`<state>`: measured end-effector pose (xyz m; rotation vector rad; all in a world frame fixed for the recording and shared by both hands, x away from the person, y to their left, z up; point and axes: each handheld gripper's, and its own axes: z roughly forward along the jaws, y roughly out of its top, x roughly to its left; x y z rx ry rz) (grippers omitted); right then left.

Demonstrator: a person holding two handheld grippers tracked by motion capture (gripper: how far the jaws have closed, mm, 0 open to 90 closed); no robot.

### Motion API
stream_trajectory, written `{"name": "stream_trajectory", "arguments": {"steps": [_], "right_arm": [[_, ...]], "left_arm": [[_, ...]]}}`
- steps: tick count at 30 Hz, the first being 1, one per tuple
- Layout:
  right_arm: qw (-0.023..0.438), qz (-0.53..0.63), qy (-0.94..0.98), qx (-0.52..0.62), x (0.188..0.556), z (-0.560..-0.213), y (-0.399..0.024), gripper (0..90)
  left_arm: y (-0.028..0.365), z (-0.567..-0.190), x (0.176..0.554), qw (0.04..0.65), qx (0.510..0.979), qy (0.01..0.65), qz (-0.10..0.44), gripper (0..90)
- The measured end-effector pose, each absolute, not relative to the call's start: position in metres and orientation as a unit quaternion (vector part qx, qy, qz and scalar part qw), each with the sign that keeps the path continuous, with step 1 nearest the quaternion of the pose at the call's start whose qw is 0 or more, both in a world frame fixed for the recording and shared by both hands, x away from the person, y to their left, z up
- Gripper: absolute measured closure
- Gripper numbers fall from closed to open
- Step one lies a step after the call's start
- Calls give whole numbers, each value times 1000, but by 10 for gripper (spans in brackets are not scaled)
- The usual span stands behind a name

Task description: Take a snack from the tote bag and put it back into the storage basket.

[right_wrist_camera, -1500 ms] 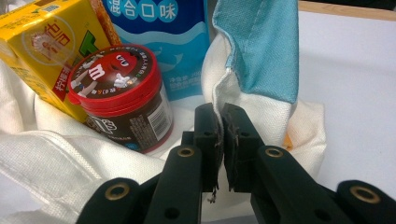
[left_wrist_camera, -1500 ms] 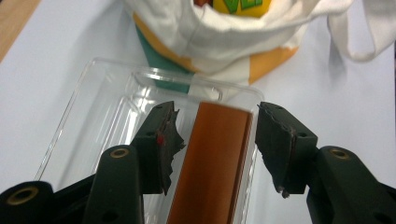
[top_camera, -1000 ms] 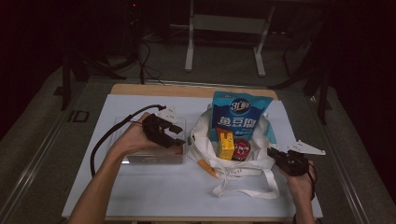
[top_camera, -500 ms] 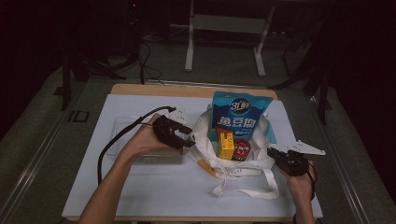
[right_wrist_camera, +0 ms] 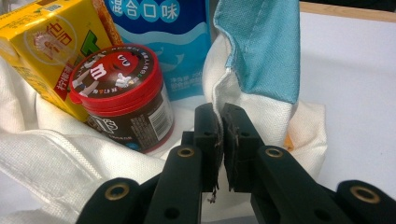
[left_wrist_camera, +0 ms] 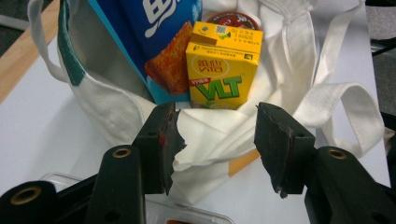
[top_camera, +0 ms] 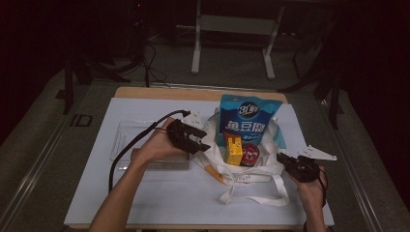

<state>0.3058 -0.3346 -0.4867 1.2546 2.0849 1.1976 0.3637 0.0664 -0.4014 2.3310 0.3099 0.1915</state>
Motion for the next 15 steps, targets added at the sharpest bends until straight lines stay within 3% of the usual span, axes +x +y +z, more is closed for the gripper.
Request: {"name": "stream_trajectory", "arguments": {"steps": [15], "right_arm": [[213,431,752,451,306,-487,-335,839]], "left_arm": [[51,-404,366,372,916,120,87,485]]}}
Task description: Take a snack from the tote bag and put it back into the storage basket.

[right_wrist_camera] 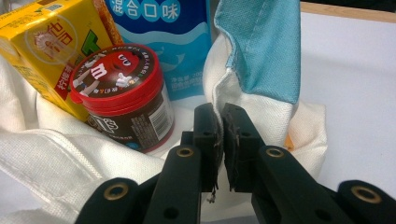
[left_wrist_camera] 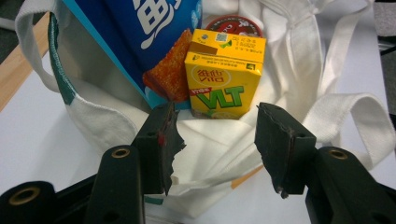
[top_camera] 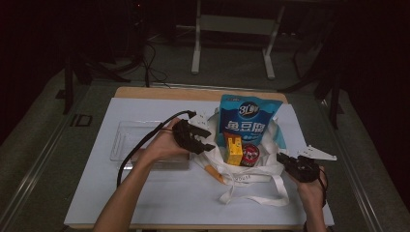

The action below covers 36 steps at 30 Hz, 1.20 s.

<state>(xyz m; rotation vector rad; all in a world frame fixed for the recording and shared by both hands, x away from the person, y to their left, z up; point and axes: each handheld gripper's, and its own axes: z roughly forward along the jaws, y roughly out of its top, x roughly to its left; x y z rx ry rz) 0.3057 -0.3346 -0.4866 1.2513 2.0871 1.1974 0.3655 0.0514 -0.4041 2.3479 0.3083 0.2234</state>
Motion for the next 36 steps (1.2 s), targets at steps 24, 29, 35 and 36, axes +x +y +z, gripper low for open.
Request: {"name": "stream_trajectory", "arguments": {"steps": [24,29,35,36], "right_arm": [[213,430,754,448,305,-486,-334,832],[214,430,754,448,305,-486,-334,831],[214,429,755,448,306,-486,-334,824],[214,429,755,448,306,-486,-334,823]], "left_arm": [[10,-415,369,354,925,109,89,406],[2,-418,371,350,927,104,81,365],[-7,-422,376,340,933,102,62,319],[-8,-423,376,338,933,104,62,310]]}}
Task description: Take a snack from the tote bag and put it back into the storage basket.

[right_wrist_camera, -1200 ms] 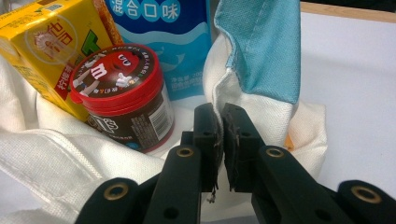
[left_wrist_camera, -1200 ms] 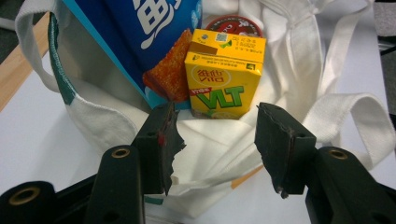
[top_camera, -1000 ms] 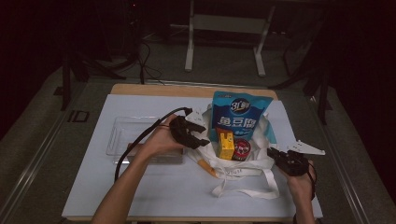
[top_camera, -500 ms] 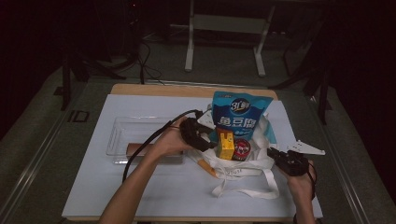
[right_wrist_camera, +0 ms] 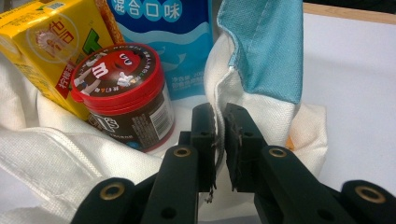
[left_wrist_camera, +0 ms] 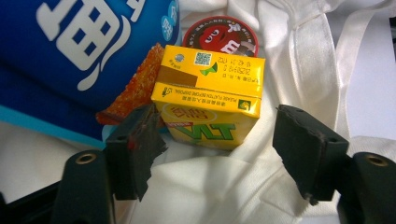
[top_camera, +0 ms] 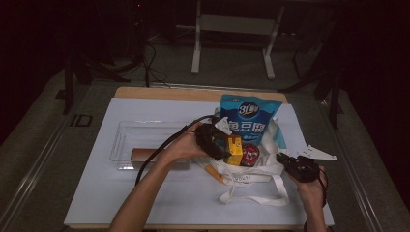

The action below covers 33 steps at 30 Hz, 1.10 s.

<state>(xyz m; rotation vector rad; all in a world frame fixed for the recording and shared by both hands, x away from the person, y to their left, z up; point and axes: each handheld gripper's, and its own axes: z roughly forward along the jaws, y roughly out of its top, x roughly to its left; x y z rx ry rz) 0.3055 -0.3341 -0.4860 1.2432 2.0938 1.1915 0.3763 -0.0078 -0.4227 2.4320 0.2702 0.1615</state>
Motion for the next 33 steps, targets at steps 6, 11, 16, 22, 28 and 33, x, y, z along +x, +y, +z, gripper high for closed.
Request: {"name": "stream_trajectory", "arguments": {"steps": [6,11,16,22,28,33], "right_arm": [[213,430,755,447,306,-486,-334,823],[213,430,755,446,306,-486,-334,823],[212,430,755,448,305,-486,-334,823],[211,430,756,447,306,-486,-334,823],[212,431,756,445,305,-485,-335,823],[211,431,756,444,306,-486,-334,822]], "left_arm": [[-16,-426,381,329,936,109,54,218],[-22,-430,384,322,938,114,52,197],[-27,-435,387,317,941,113,44,171],[-38,-442,389,314,943,105,39,169],[-42,-448,393,315,943,104,35,170],[-45,-455,393,301,947,103,39,203]]}}
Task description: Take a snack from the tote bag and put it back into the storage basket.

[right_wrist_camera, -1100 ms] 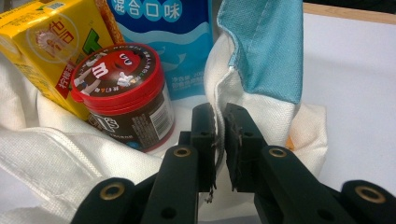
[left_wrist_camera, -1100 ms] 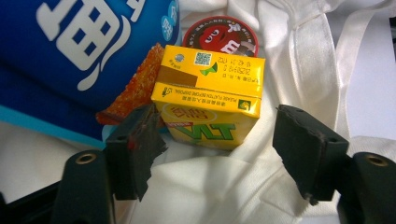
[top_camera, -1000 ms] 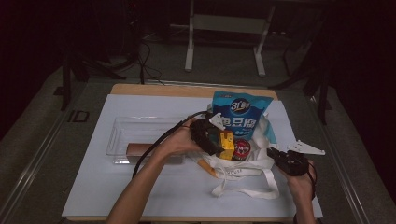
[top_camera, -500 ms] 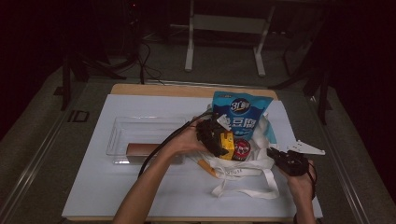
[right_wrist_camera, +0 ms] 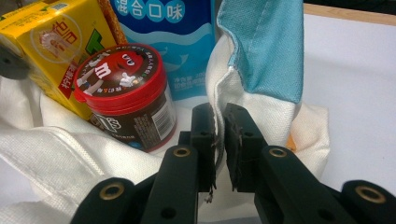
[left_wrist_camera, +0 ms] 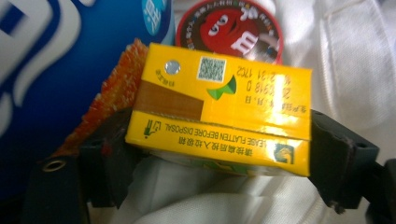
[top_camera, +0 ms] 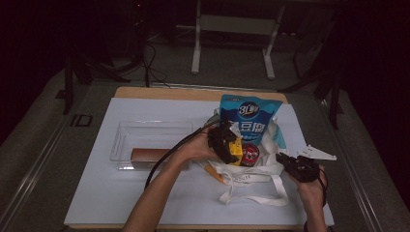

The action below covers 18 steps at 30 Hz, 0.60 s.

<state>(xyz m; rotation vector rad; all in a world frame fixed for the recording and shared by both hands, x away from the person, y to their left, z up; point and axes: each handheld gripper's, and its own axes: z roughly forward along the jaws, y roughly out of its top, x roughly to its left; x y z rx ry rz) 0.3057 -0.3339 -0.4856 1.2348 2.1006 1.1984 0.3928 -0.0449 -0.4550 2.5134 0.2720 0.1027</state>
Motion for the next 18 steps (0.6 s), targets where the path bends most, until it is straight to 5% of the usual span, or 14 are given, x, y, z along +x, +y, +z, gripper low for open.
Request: {"name": "stream_trajectory", "arguments": {"steps": [18], "right_arm": [[211,431,756,444,306,-486,-333,820]], "left_arm": [[-51,-462,390,285,952,94,55,281]]}}
